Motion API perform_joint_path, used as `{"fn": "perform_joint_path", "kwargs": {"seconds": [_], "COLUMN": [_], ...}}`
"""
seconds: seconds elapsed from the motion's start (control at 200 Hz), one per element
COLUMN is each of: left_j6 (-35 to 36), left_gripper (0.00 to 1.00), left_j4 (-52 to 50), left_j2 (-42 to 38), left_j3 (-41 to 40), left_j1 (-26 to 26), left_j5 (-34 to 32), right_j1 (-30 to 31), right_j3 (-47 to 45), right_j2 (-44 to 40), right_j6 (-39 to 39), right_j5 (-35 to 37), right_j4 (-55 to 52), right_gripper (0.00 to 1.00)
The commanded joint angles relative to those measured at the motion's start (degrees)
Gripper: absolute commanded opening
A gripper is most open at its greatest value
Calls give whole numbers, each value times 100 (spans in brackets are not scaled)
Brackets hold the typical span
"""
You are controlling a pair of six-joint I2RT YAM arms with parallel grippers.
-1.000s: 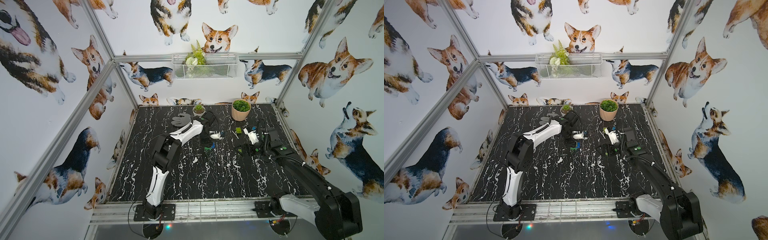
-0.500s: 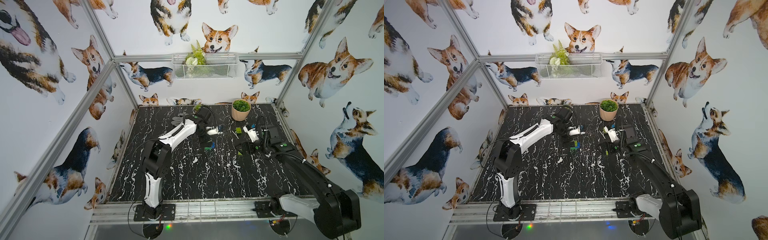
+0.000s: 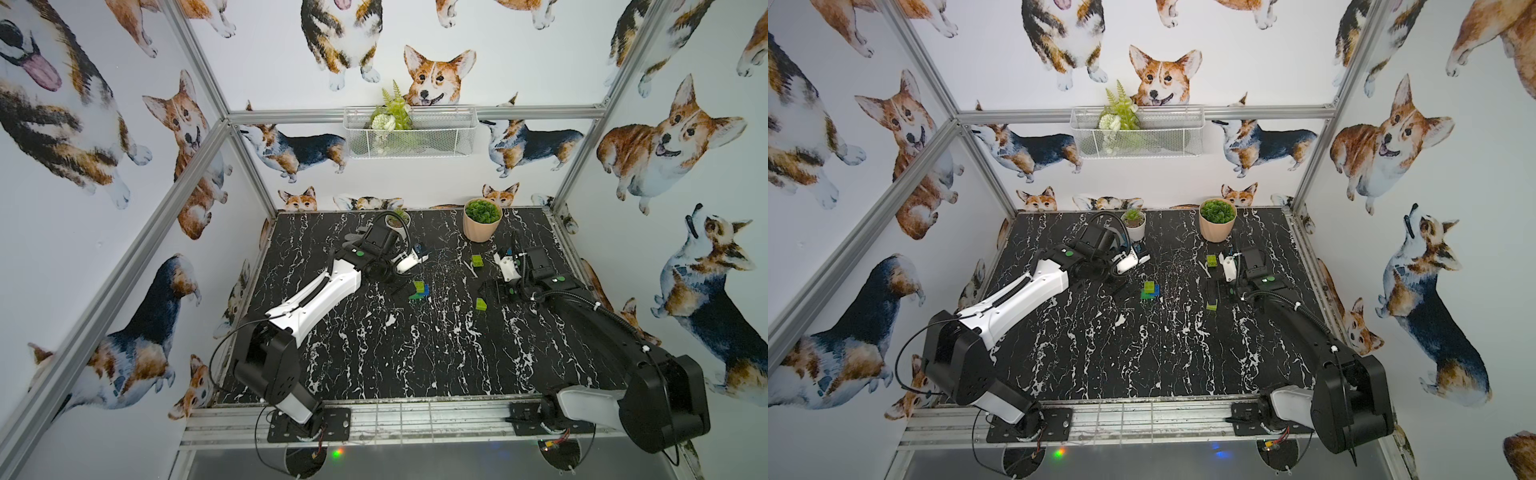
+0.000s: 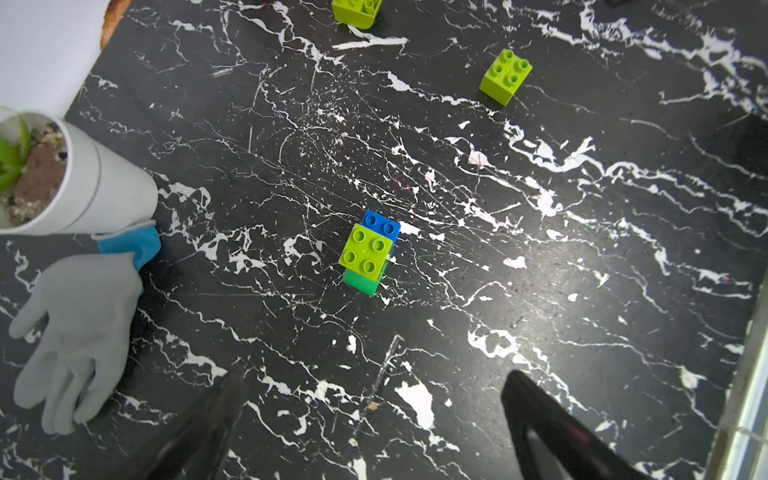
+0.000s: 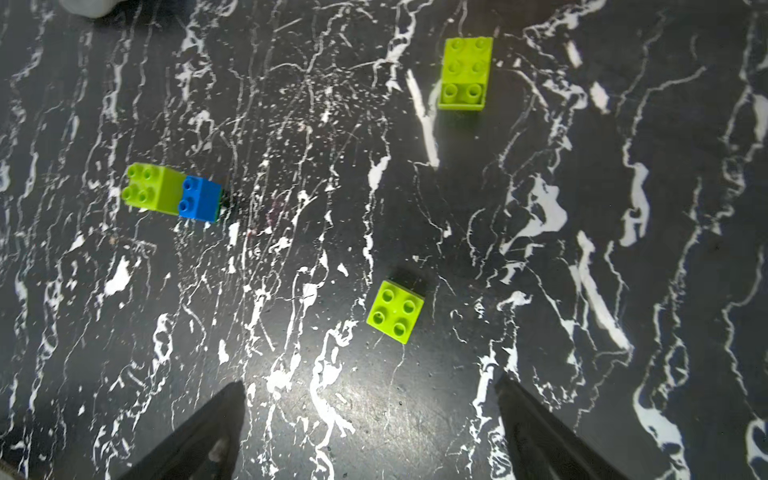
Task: Assemble the letter s with lego
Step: Pick up the lego brick from the center of the board.
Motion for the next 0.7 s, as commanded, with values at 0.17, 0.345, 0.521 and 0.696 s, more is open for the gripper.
{"fn": "perform_joint_path", "kwargs": {"seconds": [0.17,0.345,0.521,0.696], "left_j6": [-1146,-1395,-1783,-2010], "left_gripper": [100,100,100,100], "left_j4": [730,780,819,823], "left_j2": [-742,-1098,-1355,-1455], "left_j3": [-878,-1208,-1403,-1607], "left_j1": [105,227,409,496], "left_j5": [245,160,147,110], "right_j1": [16,94,439,607], "right_j3": [501,824,674,464], "right_j2": [746,1344,1564,1745], "right_j6": [151,461,1102,1632], "right_j5": [405,627,1136,1254], "right_j4": [417,190,261,215], "right_gripper": [94,85,82,74]}}
